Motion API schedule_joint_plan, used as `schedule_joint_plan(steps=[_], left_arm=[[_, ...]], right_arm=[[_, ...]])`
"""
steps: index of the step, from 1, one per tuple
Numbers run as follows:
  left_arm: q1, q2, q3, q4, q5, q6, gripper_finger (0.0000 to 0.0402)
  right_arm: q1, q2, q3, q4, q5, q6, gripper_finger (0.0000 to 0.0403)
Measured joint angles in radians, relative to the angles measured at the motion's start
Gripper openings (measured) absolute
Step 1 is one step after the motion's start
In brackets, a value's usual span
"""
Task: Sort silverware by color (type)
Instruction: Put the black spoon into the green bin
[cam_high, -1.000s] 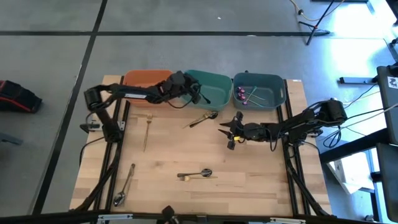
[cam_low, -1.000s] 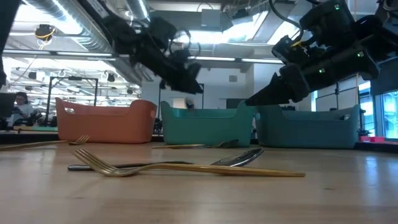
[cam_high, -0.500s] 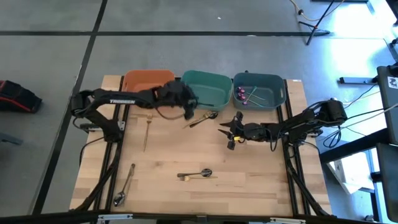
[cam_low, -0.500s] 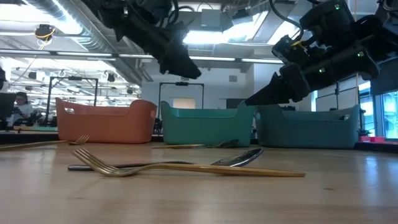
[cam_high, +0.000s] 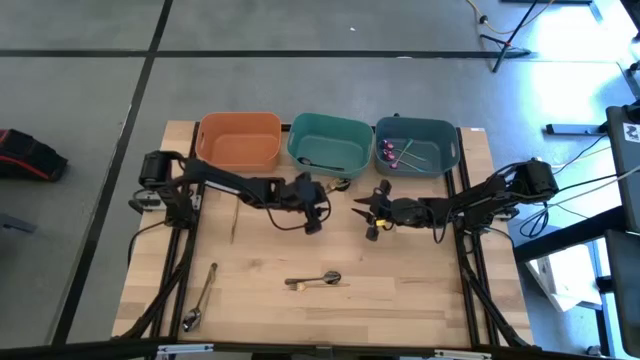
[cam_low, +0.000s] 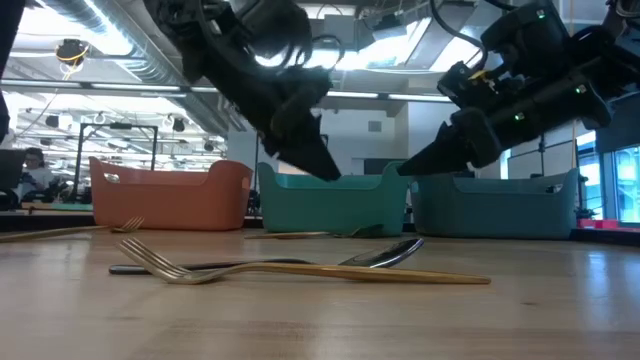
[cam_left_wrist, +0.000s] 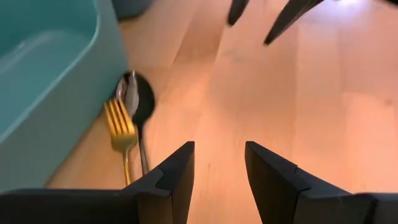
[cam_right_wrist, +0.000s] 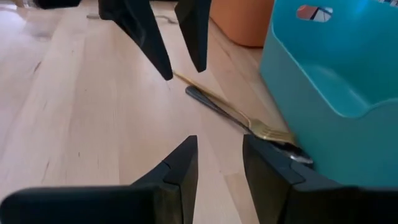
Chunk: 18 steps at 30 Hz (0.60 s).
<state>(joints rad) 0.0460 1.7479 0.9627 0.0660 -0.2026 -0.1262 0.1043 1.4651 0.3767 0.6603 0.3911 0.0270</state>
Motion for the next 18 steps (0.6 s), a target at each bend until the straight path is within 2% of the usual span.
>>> schedule_joint_plan(steps=[9,14,18], left_arm=[[-0.017,0.053,0.0,-0.006,-0.026,-0.101,0.0137],[-0.014,0.072,0.0,-0.003,-0.084,-0.108,0.0137],[-0.007,0.109,0.0,0.009,-0.07,-0.105,0.0137]], right_arm=[[0.015,0.0,0.0,-0.058,-0.098,0.033,0.0117],[0.061,0.0,0.0,-0.091,-0.106,0.017,0.0117],[0.09,0.0,0.0,-0.119,-0.104,0.017,0.0117]])
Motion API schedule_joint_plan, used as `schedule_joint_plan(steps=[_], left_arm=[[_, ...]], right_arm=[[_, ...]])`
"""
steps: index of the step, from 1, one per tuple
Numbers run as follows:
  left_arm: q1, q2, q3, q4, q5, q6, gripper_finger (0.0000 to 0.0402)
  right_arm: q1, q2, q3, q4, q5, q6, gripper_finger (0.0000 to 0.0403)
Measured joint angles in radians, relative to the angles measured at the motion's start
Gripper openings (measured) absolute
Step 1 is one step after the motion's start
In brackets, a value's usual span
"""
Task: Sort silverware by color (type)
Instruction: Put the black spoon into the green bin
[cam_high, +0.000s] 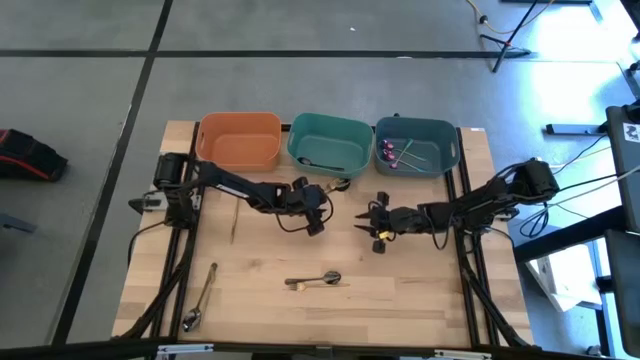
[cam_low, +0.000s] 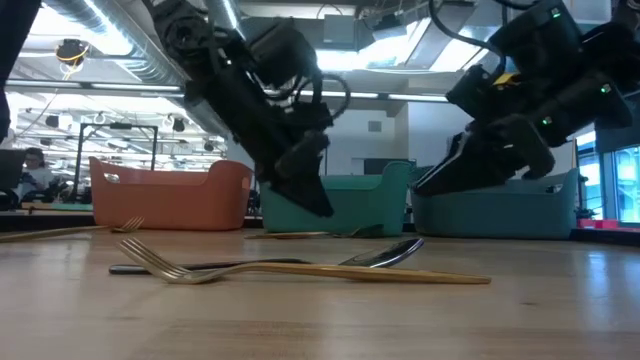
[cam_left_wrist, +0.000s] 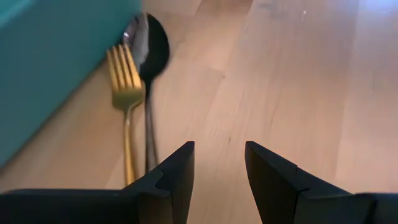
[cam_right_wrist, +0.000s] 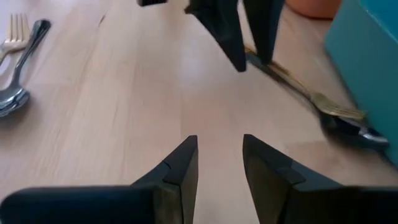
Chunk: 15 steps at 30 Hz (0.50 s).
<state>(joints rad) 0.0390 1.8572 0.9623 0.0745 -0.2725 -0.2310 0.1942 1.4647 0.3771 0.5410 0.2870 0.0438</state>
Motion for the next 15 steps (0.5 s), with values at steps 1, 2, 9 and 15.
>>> schedule_joint_plan(steps=[1,2,9,15], left_arm=[[0.0,0.009,0.0,0.011,0.0,0.002,0.0137],[0.001,0.013,0.0,0.015,0.0,0.003,0.0137],[0.029,0.053,0.0,0.099,0.043,0.052,0.0137],[0.058,0.093,-0.001,0.125,-0.024,0.085,0.0137]], right_arm=[[0.006,0.0,0.0,-0.008,-0.001,0.001,0.0117],[0.012,0.0,0.0,-0.015,-0.001,0.001,0.0117],[0.014,0.034,0.0,-0.019,0.028,0.0,0.0117],[0.015,0.075,0.0,-0.012,0.071,-0.002,0.0117]])
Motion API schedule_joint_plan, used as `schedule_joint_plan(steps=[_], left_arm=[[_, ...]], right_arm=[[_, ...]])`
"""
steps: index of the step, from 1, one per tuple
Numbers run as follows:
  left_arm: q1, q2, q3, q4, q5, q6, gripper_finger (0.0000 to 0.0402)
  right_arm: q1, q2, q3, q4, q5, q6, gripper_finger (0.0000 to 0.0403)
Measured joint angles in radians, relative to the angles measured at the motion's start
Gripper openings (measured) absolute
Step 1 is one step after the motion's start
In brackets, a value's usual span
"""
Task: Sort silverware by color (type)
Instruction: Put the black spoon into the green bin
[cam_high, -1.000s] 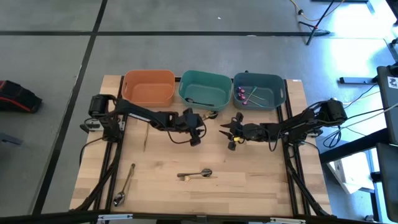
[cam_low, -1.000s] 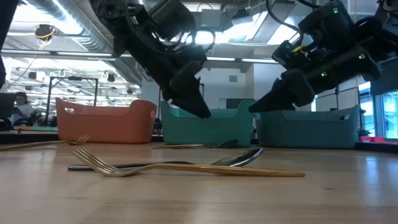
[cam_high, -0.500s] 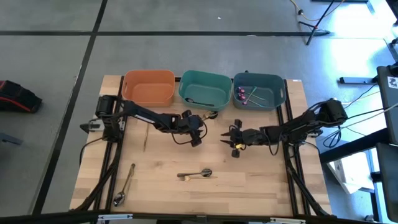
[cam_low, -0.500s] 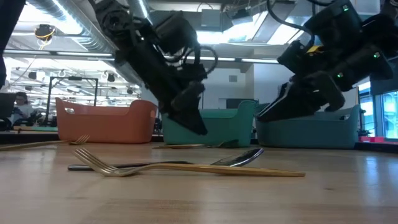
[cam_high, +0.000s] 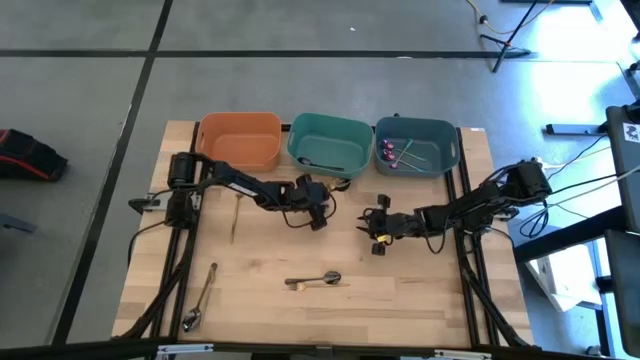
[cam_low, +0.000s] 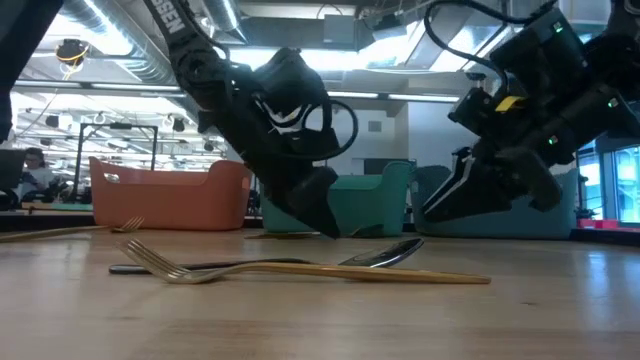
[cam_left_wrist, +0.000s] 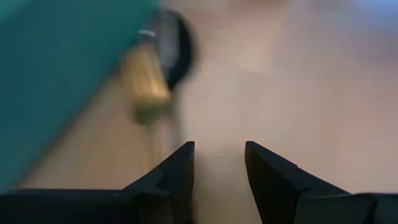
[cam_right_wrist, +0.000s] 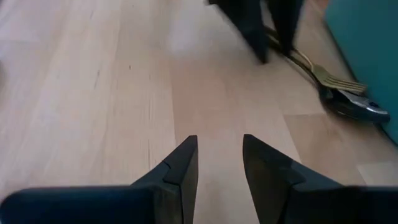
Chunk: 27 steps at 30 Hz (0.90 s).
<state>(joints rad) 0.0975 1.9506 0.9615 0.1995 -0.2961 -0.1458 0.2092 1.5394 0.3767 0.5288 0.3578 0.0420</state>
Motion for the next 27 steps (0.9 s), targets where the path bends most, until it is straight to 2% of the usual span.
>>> schedule_joint_plan(steps=[5,14,27], left_arm=[[0.021,-0.003,0.0,0.01,-0.041,0.006,0.0137],[0.093,0.019,0.002,0.033,0.125,-0.009,0.0137],[0.069,0.023,0.002,0.016,0.128,-0.002,0.0105]], right_arm=[[0.0,0.003,0.0,0.002,0.014,-0.002,0.0117],[0.0,0.003,0.0,0.003,0.027,-0.021,0.0117],[0.0,0.003,0.0,0.006,0.028,-0.022,0.0117]])
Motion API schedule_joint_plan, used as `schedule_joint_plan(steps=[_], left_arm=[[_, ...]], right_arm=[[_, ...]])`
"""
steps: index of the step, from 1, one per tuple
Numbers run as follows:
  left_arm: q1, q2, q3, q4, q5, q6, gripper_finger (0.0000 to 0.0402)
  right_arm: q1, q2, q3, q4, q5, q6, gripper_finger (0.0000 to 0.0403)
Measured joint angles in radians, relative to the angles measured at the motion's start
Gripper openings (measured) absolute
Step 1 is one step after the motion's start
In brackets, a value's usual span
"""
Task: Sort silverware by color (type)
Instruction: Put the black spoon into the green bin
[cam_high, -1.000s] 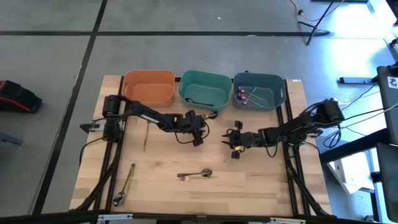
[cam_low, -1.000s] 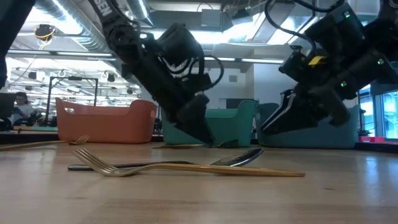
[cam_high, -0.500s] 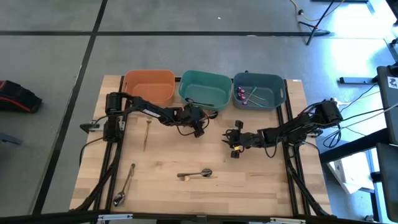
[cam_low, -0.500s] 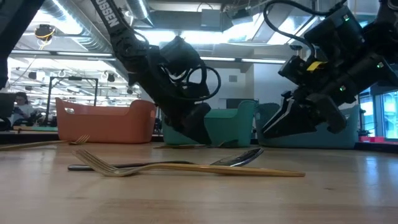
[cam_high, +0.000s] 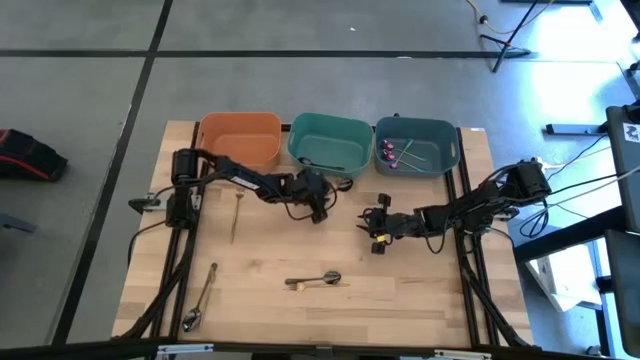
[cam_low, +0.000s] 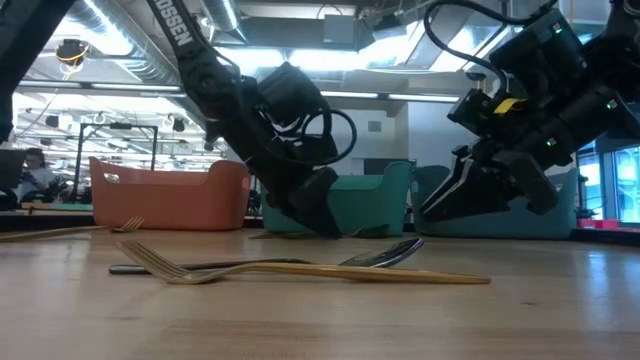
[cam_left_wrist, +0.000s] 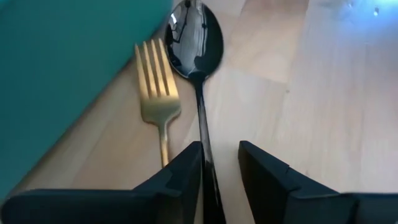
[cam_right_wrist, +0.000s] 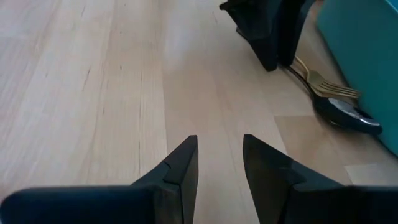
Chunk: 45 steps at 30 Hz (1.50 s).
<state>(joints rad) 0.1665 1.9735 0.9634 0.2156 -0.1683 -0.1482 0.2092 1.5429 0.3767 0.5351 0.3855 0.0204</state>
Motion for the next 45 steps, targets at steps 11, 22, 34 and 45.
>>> schedule_joint_plan(steps=[11,22,34,45], left_arm=[[-0.002,0.0,0.001,-0.043,0.003,0.0,0.005],[-0.031,-0.01,-0.001,-0.05,-0.01,0.002,0.0017],[-0.116,-0.203,-0.004,-0.17,-0.027,0.009,0.0014],[-0.143,-0.445,-0.002,-0.257,-0.123,0.113,0.0014]], right_arm=[[0.0,0.0,0.0,0.017,0.0,0.0,0.0117],[0.0,0.0,0.0,0.018,-0.001,0.0,0.0117],[0.0,0.0,0.0,0.04,-0.017,0.001,0.0117],[0.0,0.0,0.0,0.05,-0.031,0.001,0.0117]])
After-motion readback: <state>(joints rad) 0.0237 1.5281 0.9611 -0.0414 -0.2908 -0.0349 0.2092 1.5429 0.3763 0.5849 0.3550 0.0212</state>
